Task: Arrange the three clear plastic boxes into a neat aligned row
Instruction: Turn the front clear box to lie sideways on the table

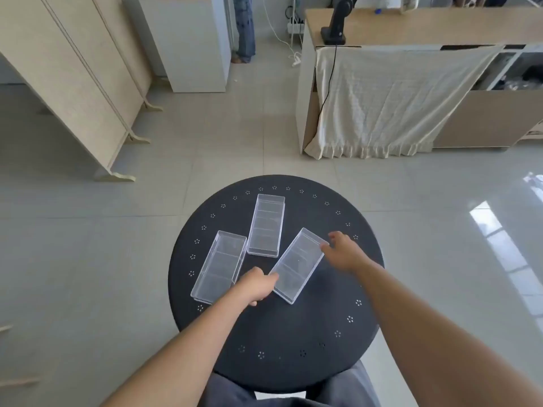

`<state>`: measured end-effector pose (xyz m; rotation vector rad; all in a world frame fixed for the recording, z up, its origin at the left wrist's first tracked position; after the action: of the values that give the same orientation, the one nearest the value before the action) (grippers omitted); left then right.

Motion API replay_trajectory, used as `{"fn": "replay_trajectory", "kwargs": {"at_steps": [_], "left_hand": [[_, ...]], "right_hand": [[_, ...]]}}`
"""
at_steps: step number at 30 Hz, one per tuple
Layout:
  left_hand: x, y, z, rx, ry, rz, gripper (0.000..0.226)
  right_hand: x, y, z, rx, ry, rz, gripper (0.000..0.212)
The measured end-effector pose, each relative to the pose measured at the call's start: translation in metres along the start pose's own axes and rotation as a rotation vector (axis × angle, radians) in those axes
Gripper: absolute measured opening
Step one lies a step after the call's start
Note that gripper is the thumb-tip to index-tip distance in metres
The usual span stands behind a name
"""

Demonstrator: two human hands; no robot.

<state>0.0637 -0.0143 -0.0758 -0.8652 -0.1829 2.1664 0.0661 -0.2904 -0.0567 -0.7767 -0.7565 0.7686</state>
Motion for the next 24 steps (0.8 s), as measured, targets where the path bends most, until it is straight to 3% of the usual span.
{"fn": "replay_trajectory", "kwargs": {"at_steps": [7,13,16,21,24], "left_hand": [[0.022,0.031,-0.014,0.096,-0.016,0.168,0.028],[0.035,0.032,-0.037,0.046,0.026,0.175,0.054],[0.028,0.029,-0.037,0.007,0.085,0.187,0.055],[0.012,0.038,-0.027,-0.010,0.144,0.232,0.039],[0.018,0.047,-0.038,0.006,0.181,0.282,0.053]], "right_hand": [[-0.012,0.019,-0.007,0.033,0.038,-0.103,0.062],[-0.028,0.029,-0.012,0.022,0.054,-0.161,0.063],[-0.044,0.040,-0.013,0.076,0.100,-0.130,0.060],[-0.074,0.057,0.005,0.088,0.176,-0.224,0.049],[-0.085,0.058,0.014,0.079,0.211,-0.306,0.048]]}}
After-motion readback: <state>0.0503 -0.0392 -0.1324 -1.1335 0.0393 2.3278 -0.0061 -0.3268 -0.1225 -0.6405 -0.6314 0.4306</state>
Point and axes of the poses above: each hand's wrist, its own z-axis away from the middle knuckle, its own y-axis out of the palm, x = y × z, the point moved 10 cm from there along -z, towards the middle knuckle, and after that the axes turned 15 degrees about z, right-handed, at the moved point
